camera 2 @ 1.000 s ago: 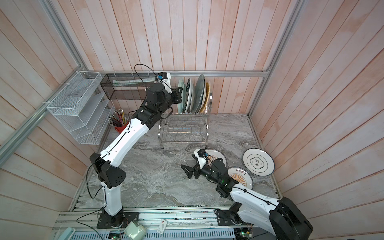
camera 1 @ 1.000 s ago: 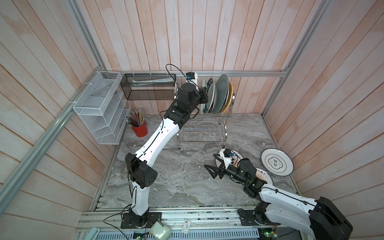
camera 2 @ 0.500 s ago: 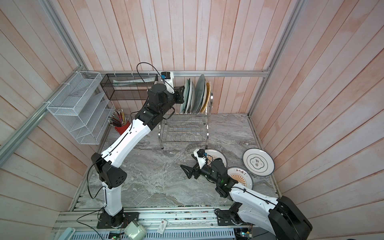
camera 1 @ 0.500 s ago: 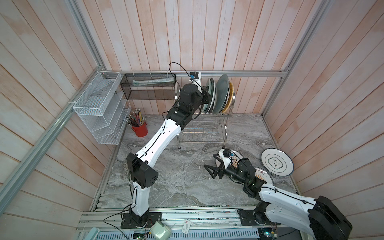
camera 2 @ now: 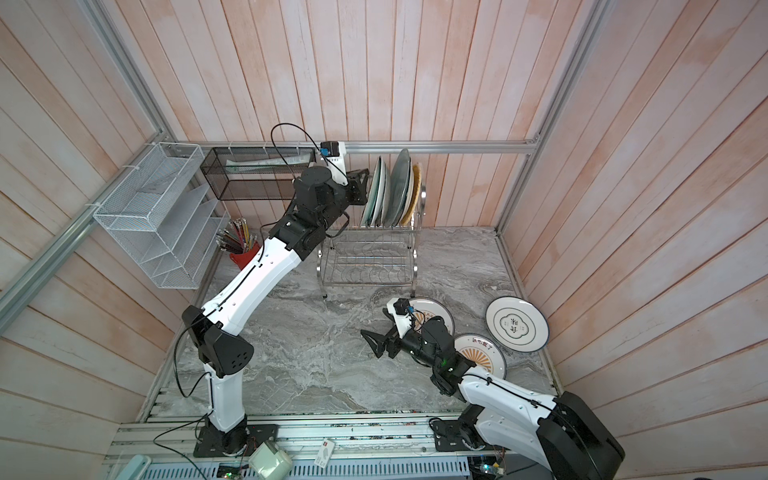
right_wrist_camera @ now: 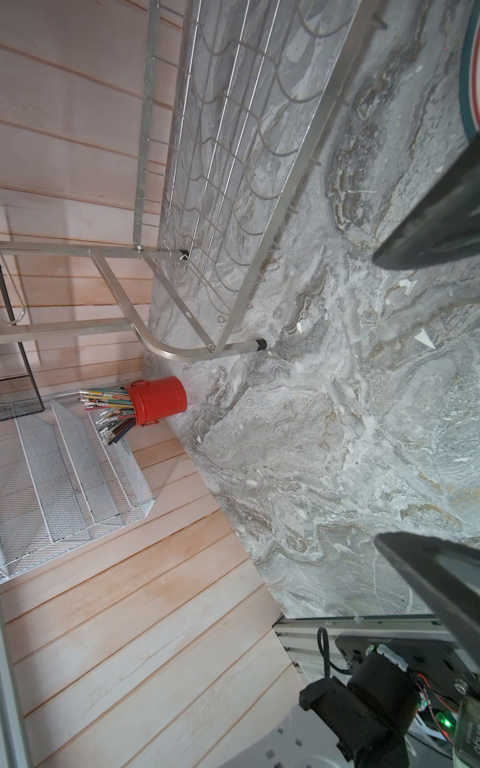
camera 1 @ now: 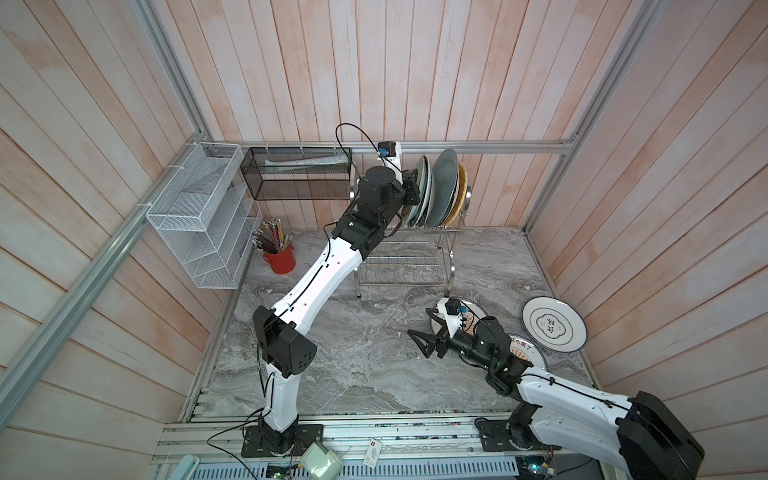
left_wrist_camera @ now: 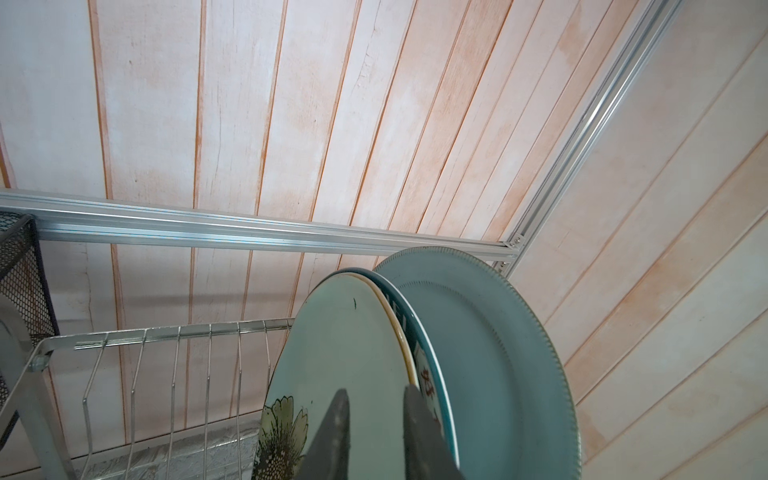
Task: Load the plates into the dish rack
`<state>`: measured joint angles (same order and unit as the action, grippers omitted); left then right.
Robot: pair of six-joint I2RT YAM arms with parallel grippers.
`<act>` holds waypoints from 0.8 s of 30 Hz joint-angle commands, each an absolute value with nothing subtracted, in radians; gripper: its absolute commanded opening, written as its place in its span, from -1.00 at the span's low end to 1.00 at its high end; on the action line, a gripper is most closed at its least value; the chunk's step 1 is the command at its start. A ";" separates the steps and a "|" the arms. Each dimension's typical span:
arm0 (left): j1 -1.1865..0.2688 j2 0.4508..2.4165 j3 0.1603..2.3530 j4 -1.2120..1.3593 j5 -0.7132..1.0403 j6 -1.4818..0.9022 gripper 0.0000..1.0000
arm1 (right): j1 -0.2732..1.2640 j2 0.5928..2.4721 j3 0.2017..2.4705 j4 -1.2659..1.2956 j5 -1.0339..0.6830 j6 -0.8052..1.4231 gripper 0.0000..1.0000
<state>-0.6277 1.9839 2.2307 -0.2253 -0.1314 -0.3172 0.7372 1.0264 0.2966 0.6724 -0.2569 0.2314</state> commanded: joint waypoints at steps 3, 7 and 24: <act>-0.618 1.899 2.244 -0.265 -0.112 -0.310 -0.39 | 0.742 1.004 0.318 0.642 -0.208 0.209 0.96; -0.592 1.757 2.095 -0.265 -0.054 -0.338 -0.18 | 0.742 0.975 0.286 0.677 -0.155 0.222 0.96; -0.513 0.831 1.087 -0.190 0.191 -0.323 0.84 | 0.736 0.831 0.353 0.408 0.024 0.372 0.96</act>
<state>-0.5159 0.8806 1.1843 -0.1894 0.1204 -0.3374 0.7372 0.8642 0.3264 0.5117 -0.0212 0.3080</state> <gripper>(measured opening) 0.917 0.980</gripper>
